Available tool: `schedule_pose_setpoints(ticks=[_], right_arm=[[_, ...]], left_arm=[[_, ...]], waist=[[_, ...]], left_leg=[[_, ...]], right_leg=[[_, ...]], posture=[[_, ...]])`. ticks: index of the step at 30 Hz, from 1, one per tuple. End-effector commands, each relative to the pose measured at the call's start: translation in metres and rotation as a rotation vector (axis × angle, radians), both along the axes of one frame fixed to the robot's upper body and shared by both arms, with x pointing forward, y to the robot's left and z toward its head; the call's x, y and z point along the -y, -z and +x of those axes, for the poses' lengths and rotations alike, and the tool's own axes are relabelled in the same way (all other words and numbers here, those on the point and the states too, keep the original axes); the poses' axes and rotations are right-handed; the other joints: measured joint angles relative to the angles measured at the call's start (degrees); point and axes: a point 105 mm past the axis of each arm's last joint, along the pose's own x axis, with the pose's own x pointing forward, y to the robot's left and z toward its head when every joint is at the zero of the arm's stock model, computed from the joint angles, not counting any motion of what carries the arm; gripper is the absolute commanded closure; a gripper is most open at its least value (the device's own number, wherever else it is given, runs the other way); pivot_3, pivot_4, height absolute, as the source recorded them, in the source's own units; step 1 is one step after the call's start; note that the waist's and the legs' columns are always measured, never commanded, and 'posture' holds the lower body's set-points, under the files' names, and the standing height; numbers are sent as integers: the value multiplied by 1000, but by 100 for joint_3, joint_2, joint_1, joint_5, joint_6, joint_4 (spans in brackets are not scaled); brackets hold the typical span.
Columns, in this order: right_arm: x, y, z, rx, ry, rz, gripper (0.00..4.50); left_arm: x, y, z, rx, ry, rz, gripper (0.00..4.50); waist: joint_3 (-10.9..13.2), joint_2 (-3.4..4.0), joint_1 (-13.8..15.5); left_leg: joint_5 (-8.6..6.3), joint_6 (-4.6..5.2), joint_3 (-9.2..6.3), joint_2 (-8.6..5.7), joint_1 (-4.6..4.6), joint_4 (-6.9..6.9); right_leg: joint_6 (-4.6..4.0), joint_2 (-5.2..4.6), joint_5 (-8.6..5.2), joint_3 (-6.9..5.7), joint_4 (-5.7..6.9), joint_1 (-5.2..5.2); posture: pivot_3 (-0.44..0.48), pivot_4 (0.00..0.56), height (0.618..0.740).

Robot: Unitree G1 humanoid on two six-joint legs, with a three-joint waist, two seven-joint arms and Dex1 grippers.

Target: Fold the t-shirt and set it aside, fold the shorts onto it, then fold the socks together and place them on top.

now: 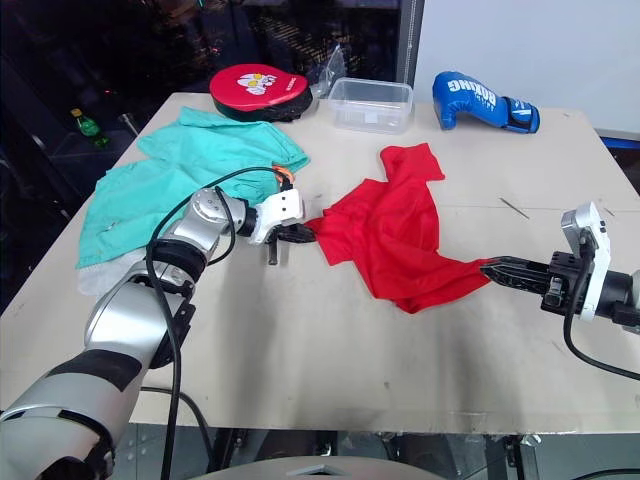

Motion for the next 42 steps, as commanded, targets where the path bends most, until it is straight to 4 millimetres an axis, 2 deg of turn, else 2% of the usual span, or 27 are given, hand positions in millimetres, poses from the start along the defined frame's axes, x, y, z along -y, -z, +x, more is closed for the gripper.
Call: schedule_pose_setpoints(ticks=[1, 4, 8, 12, 14, 17, 19, 20, 22, 24, 25, 26, 27, 28, 29, 32, 34, 35, 36, 38, 40, 42], right_arm=[[-3, -9, -1, 48, -18, -5, 4500], [-1, -9, -4, 41, -21, -12, 4500], [8, -6, -9, 13, -14, -64, 4500], [27, -2, -10, 0, 23, -145, 4500], [38, 3, -6, 13, 53, -223, 4500], [53, 12, 5, 46, 75, -348, 4500], [50, 6, 12, 71, 43, -342, 4500], [50, 0, 22, 106, 53, -347, 4500], [57, -19, 60, 264, 124, -427, 4500], [63, -55, 106, 515, 254, -505, 4500], [63, -80, 126, 668, 332, -510, 4500], [68, -132, 142, 907, 530, -450, 4500], [73, -168, 147, 1053, 669, -366, 4500], [78, -195, 146, 1138, 769, -295, 4500], [83, -213, 144, 1205, 830, -267, 4500], [89, -232, 137, 1318, 887, -265, 4500], [92, -237, 134, 1359, 910, -246, 4500], [92, -237, 133, 1369, 906, -243, 4500], [91, -233, 134, 1366, 887, -245, 4500], [89, -224, 137, 1346, 851, -260, 4500], [90, -209, 141, 1309, 806, -299, 4500], [87, -182, 144, 1256, 709, -379, 4500]], left_arm=[[-5, -1, -9, -109, 2, -96, 4481], [-9, -27, -19, -172, 91, -193, 4481], [-33, -47, -45, -241, 163, -173, 4481], [-57, -60, -106, -393, 244, -73, 4481], [-66, -60, -125, -445, 261, -15, 4481], [-69, -62, -127, -428, 268, -2, 4481], [-62, -74, -119, -391, 274, -60, 4481], [-57, -83, -108, -338, 274, -96, 4481], [-44, -113, -69, -176, 221, -204, 4481], [-31, -155, -18, 91, 60, -321, 4481], [-27, -179, 1, 217, -26, -381, 4481], [-28, -216, 21, 426, -150, -448, 4481], [-31, -247, 30, 576, -251, -514, 4481], [-35, -280, 31, 701, -329, -618, 4481], [-41, -309, 27, 794, -380, -717, 4481], [-49, -362, 8, 959, -405, -874, 4481], [-49, -387, -7, 1046, -373, -892, 4481], [-48, -393, -11, 1062, -350, -884, 4481], [-42, -390, -14, 1085, -294, -798, 4481], [-32, -374, -13, 1082, -196, -636, 4481], [-24, -346, -10, 974, -79, -504, 4481], [-22, -297, -8, 793, 63, -334, 4481]], waist=[[3, -4, -3], [4, -6, -5], [4, -5, -40], [10, -4, -123], [11, 1, -89], [13, 16, 42], [18, 15, 68], [19, 17, 67], [25, 20, 67], [58, -6, 47], [74, -16, 36], [85, -29, -17], [92, -21, -49], [92, -22, -74], [95, -26, -101], [86, -25, -124], [83, -24, -131], [83, -23, -133], [84, -23, -133], [86, -12, -131], [90, 3, -137], [96, 15, -134]], left_leg=[[0, 0, 0, 0, -2, 0], [0, 0, -2, 0, -22, 0], [6, -10, -13, -2, -85, 8], [10, -20, -22, 25, -82, -10], [3, -12, -20, 25, -79, -7], [-1, -1, -22, 2, -71, 1], [1, 3, -22, -7, -71, 15], [3, 6, -25, -6, -73, 25], [6, 11, -28, -10, -86, 54], [7, 14, -32, -26, -90, 83], [12, 22, -42, -33, -92, 84], [16, 26, -46, -43, -107, 80], [18, 21, -42, -46, -98, 77], [31, 0, -41, -53, -105, 49], [30, -3, -39, -59, -104, 27], [30, -7, -26, -81, -99, -58], [29, -6, -4, -77, -81, -86], [29, -6, 6, -70, -77, -103], [29, -6, 35, -54, -85, -117], [29, -6, 67, -42, -88, -133], [29, -7, 96, -40, -87, -148], [31, -10, 127, -43, -84, -140]], right_leg=[[-1, 0, 0, 0, 0, -2], [1, 1, 1, -3, -1, -16], [10, 5, 5, -9, 0, -70], [13, 5, 3, -3, -7, -67], [14, 2, 2, -4, -18, -65], [-9, -11, -12, -8, -17, -55], [-11, -13, -12, -4, -10, -56], [-11, -13, -12, -7, -8, -56], [-15, -12, -9, -9, 0, -57], [-15, -6, -8, -14, 5, -52], [-11, -3, -9, -13, 1, -53], [-12, -1, -4, -6, -4, -61], [-10, 0, 17, 12, -5, -58], [6, -2, 23, 23, -19, -67], [16, -9, 21, 24, -21, -71], [49, -36, 11, 5, -38, -100], [48, -45, 11, -66, -7, -97], [49, -46, 11, -90, -9, -97], [49, -50, 10, -136, -21, -98], [51, -62, 6, -198, -45, -87], [53, -73, -3, -233, -91, -67], [51, -96, -5, -253, -98, -56]], posture=[[0, 150, 740], [0, 150, 740], [0, 150, 740], [0, 150, 740], [0, 150, 740], [0, 150, 740], [0, 150, 740], [0, 150, 740], [0, 150, 740], [0, 150, 740], [0, 150, 740], [0, 150, 740], [0, 150, 740], [0, 150, 740], [0, 150, 740], [0, 150, 740], [0, 150, 740], [0, 150, 740], [0, 150, 740], [0, 150, 740], [0, 150, 740], [0, 150, 740]])
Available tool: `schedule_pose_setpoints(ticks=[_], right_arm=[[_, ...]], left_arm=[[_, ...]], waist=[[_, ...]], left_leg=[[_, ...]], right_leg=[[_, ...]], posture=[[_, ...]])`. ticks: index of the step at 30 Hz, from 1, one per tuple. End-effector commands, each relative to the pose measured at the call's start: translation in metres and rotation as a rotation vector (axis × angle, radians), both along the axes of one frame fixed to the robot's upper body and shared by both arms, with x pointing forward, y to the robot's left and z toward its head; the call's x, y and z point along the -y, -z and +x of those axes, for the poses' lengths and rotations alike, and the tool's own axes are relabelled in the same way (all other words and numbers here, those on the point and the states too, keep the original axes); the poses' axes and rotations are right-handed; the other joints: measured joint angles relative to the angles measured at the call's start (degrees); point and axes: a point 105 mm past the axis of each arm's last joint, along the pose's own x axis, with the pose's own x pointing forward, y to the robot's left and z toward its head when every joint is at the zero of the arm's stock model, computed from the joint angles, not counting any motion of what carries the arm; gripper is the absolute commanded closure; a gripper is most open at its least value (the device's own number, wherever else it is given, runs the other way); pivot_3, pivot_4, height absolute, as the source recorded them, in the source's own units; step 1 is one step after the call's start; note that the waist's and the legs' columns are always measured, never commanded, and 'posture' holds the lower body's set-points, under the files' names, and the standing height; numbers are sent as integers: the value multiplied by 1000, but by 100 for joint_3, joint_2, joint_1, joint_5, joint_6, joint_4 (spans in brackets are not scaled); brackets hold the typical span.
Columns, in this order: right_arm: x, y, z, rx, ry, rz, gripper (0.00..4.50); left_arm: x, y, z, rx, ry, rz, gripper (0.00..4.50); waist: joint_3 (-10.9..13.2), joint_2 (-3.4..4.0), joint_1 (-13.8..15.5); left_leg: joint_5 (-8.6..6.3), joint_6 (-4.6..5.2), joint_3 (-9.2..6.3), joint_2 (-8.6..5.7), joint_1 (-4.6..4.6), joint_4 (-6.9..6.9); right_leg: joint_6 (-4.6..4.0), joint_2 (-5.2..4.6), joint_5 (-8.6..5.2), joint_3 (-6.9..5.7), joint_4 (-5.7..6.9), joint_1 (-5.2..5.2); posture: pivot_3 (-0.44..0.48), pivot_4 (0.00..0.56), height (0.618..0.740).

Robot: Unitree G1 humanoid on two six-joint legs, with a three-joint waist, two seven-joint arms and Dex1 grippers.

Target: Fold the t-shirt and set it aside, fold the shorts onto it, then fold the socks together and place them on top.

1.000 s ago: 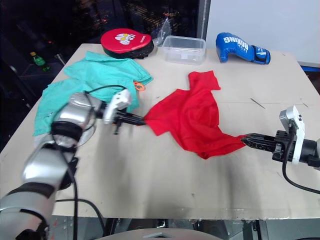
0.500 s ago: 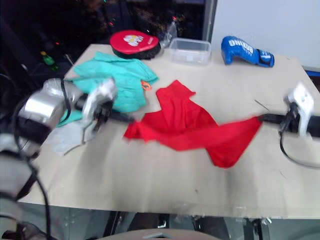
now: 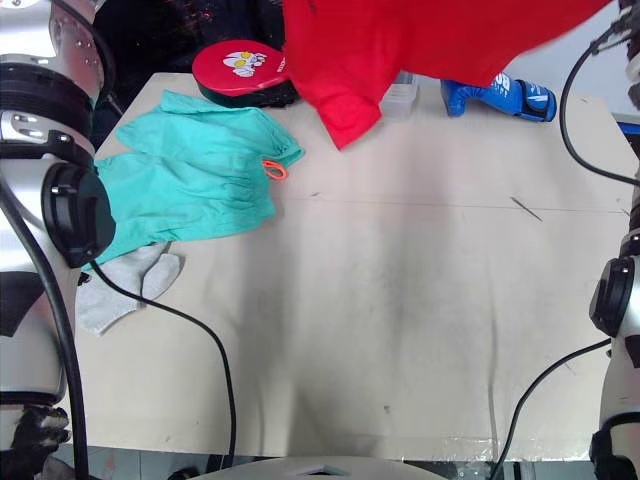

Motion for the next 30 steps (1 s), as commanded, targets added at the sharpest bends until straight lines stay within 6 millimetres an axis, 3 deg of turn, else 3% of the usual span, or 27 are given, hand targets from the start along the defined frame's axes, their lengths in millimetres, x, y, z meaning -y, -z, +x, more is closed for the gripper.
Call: schedule_pose_setpoints(ticks=[1, 5, 7, 12, 15, 23, 30], right_arm=[[5, 21, -9, -73, -34, -120, 4500], [-1, 84, -17, -301, -168, -205, 4500], [-6, 111, -26, -400, -237, -222, 4500], [-23, 188, -77, -707, -406, -217, 4500], [-28, 218, -111, -878, -479, -196, 4500], [-25, 263, -188, -1197, -571, -139, 4500], [-32, 269, -219, -1256, -604, -57, 4500]], left_arm=[[1, 58, -9, -191, 146, 313, 4481], [-9, 136, -32, -465, 301, 509, 4481], [-11, 160, -47, -575, 350, 521, 4481], [-11, 234, -116, -895, 455, 582, 4481], [-13, 256, -142, -1019, 456, 579, 4481], [-20, 288, -184, -1238, 447, 576, 4481], [-16, 304, -206, -1286, 477, 582, 4481]], waist=[[5, 10, 1], [17, 24, -66], [17, 24, -96], [2, 39, -96], [4, 45, -46], [2, 43, 61], [-6, 42, 79]], left_leg=[[1, -1, 8, -1, 0, 18], [3, 7, 9, 4, 5, 120], [5, 15, 1, 4, 6, 144], [8, 20, -49, 20, 28, 138], [8, 19, -58, 21, 25, 129], [-13, 49, -59, 17, 99, 131], [-8, 36, -55, 16, 92, 125]], right_leg=[[0, -6, 0, -1, -1, 7], [1, -21, 5, 7, 33, 38], [-1, -25, 6, 12, 67, 42], [-8, -31, 7, 29, 104, 44], [-14, -29, 1, 27, 100, 41], [-36, -40, -17, 34, 94, 102], [-48, -40, -23, 42, 95, 95]], posture=[[0, 150, 740], [0, 150, 740], [0, 150, 740], [0, 150, 740], [0, 150, 740], [0, 150, 740], [0, 150, 740]])
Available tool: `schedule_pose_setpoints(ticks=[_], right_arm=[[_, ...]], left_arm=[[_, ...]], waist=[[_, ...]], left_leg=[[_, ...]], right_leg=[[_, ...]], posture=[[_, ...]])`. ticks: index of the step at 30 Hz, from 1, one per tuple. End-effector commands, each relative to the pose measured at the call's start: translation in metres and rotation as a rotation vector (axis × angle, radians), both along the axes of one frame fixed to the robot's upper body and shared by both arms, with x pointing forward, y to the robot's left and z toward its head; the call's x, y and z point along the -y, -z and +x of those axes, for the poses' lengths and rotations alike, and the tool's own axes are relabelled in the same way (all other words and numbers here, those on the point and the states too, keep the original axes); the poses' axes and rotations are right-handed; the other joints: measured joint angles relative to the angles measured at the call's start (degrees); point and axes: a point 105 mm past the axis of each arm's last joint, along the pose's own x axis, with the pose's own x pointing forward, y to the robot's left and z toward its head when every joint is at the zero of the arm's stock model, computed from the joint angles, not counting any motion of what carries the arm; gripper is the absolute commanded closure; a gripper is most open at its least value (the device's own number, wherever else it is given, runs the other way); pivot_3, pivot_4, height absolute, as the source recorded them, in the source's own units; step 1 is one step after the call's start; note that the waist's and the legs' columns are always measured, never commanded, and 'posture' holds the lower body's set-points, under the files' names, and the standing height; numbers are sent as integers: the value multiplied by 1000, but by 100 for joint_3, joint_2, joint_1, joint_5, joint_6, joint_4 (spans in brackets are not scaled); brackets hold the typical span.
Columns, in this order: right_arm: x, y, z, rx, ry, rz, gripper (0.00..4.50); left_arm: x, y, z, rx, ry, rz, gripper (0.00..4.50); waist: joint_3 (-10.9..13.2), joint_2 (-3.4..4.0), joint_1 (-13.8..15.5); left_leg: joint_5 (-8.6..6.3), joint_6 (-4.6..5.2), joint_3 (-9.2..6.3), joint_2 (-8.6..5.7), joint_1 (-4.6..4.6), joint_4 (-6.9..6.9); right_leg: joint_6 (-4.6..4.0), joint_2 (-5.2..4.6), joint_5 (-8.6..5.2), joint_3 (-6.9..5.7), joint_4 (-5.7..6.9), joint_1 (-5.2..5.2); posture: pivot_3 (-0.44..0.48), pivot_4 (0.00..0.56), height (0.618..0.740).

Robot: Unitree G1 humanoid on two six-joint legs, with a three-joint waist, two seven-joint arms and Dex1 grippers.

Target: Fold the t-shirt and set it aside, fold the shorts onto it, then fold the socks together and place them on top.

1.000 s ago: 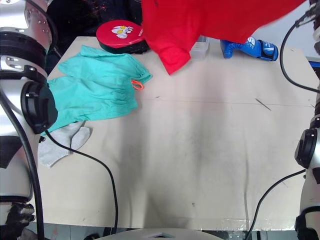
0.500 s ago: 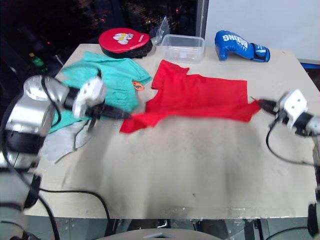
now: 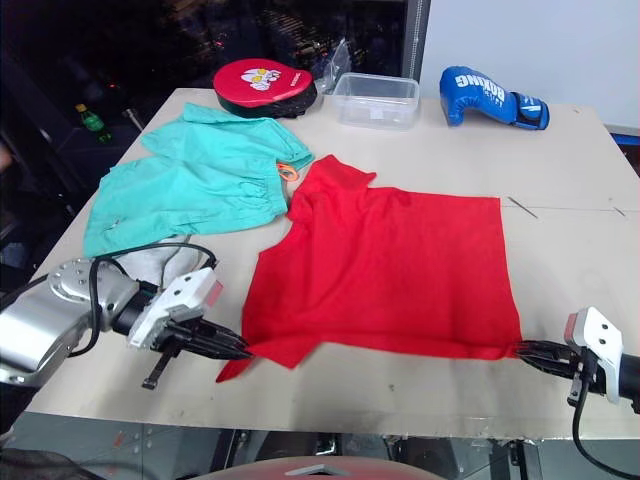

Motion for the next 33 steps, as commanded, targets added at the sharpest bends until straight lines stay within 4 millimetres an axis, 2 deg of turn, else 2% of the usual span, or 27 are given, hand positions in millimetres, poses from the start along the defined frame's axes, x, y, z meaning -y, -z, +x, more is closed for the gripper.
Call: schedule_pose_setpoints(ticks=[1, 4, 6, 10, 15, 20, 24, 29, 33], right_arm=[[-8, -15, -5, 11, -11, 42, 4500], [-11, -15, -14, -38, -14, 66, 4500], [-9, -18, -5, 8, 28, 77, 4500], [4, -17, 12, 0, 196, 123, 4500], [17, -15, 32, 55, 297, 99, 4500], [23, -12, 49, 71, 330, 67, 4500], [22, -9, 56, 85, 324, 50, 4500], [25, -9, 62, 106, 336, 33, 4500], [28, -10, 64, 121, 342, 17, 4500]], left_arm=[[2, -8, -6, 13, 35, -7, 4481], [0, -11, -8, -3, 60, -12, 4481], [1, -17, -4, 20, 73, -39, 4481], [6, -35, 33, 124, 0, -107, 4481], [6, -47, 59, 209, -5, -101, 4481], [9, -46, 92, 286, -35, -94, 4481], [19, -37, 116, 355, -20, -80, 4481], [37, -37, 141, 436, 9, -102, 4481], [45, -38, 155, 486, 51, -81, 4481]], waist=[[0, 0, 2], [-1, 0, 38], [-1, -2, 56], [0, -1, 114], [-5, -9, 102], [-4, -9, 90], [-4, -10, 102], [-2, -14, 94], [-3, -16, 95]], left_leg=[[-2, 3, 0, 1, 0, 0], [-15, 24, -2, 1, 2, 1], [-17, 25, -1, 1, 2, 0], [-17, 27, -3, -4, 1, 5], [-18, 31, -2, -12, -5, 5], [-8, 17, 9, -22, -7, 6], [-8, 16, 9, -24, -7, 8], [-7, 16, 10, -25, -13, 11], [-7, 16, 9, -27, -14, 12]], right_leg=[[-1, 0, 0, 0, 0, -2], [-5, -3, -3, -1, -2, -4], [-7, -5, -4, -1, -5, -4], [-11, -7, -4, -1, -5, -4], [-11, -3, -4, -1, -6, -2], [-8, 7, -4, 5, -6, -1], [-7, 9, -4, 5, -5, 0], [13, 8, 8, 6, -6, -3], [15, 9, 10, 5, -6, -4]], posture=[[0, 150, 740], [0, 150, 740], [0, 150, 740], [0, 150, 740], [0, 150, 740], [0, 150, 740], [0, 150, 740], [0, 150, 740], [0, 150, 740]])
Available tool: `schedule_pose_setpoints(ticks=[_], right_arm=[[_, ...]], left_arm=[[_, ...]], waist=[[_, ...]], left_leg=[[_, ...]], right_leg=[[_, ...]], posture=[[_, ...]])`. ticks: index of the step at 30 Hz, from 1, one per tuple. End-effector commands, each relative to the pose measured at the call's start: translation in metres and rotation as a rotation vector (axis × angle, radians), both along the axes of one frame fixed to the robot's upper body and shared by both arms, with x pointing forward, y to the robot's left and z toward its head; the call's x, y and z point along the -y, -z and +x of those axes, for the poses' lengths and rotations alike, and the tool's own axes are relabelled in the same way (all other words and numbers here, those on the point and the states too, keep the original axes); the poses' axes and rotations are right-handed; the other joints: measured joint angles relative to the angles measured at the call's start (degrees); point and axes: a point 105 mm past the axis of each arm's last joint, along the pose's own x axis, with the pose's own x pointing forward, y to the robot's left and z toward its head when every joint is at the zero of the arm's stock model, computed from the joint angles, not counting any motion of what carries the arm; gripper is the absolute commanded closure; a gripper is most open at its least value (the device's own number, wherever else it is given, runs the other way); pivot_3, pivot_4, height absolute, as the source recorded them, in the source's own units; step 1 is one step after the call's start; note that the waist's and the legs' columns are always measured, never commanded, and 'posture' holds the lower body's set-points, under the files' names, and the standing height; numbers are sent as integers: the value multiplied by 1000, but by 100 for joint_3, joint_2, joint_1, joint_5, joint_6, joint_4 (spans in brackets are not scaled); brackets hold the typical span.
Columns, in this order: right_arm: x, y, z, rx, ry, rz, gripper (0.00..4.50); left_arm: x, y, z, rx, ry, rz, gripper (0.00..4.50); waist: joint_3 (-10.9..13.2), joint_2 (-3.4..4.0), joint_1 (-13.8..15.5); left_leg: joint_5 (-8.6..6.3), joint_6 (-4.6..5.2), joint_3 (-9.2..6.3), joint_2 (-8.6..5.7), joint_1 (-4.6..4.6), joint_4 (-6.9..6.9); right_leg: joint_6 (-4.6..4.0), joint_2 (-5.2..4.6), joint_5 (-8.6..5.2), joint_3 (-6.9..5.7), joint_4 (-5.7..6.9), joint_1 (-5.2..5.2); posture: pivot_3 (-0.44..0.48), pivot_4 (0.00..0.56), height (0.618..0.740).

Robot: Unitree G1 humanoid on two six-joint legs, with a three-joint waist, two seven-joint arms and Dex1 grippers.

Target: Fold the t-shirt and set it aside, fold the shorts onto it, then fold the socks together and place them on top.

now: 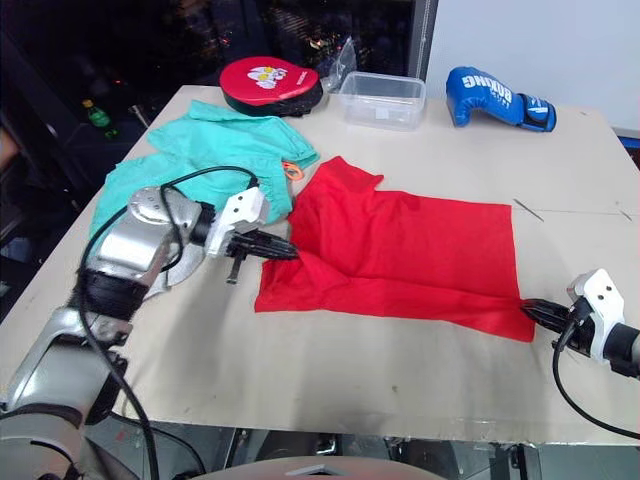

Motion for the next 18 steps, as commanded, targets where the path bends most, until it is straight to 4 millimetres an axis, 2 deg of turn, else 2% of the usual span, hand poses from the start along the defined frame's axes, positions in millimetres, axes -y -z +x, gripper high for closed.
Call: schedule_pose_setpoints(ticks=[1, 5, 7, 8, 12, 15, 17, 18], right_arm=[[3, -7, 4, 42, 4, -24, 4500], [2, -6, 7, 47, -2, -57, 4500], [2, -7, 8, 59, -11, -76, 4500], [2, -8, 9, 62, -11, -78, 4175], [8, -17, 10, 104, 7, -91, 2486], [13, -27, 5, 135, 19, -71, 956], [12, -32, 1, 145, -9, -61, 33], [8, -34, -2, 145, -36, -53, 33]], left_arm=[[1, -6, 11, 76, 23, 29, 4481], [3, 2, 18, 79, 47, 78, 4481], [3, 7, 22, 99, 52, 103, 3830], [3, 8, 27, 137, 34, 106, 3605], [8, -3, 52, 275, -115, -3, 1679], [5, -10, 55, 216, -198, -161, 124], [-1, -11, 52, 186, -225, -236, 64], [-5, -13, 48, 164, -225, -274, 64]], waist=[[0, 0, -5], [0, 0, -12], [0, 0, -12], [0, -1, -12], [2, -3, -2], [2, -4, -3], [3, -5, -8], [2, -3, -15]], left_leg=[[0, 0, 0, 0, 0, 0], [0, 0, 0, 2, 1, -1], [0, 1, 0, 1, 0, 0], [-2, 3, 0, 2, 0, 0], [-11, 18, -2, 6, -1, 0], [-11, 18, -3, 8, -3, 0], [-8, 13, -4, 10, -4, -1], [-7, 12, -4, 9, -4, -1]], right_leg=[[0, 0, 0, 0, 0, 0], [0, 1, 0, -1, 1, -1], [0, 0, 0, -1, 0, 0], [0, 0, 0, -1, 0, 0], [0, -1, 0, -1, 0, -1], [1, -6, 0, -2, -1, -1], [1, -5, 1, -6, -1, -1], [2, -5, 0, -7, -1, -1]], posture=[[0, 150, 740], [0, 150, 740], [0, 150, 740], [0, 150, 740], [0, 150, 740], [0, 150, 740], [0, 150, 740], [0, 150, 740]])
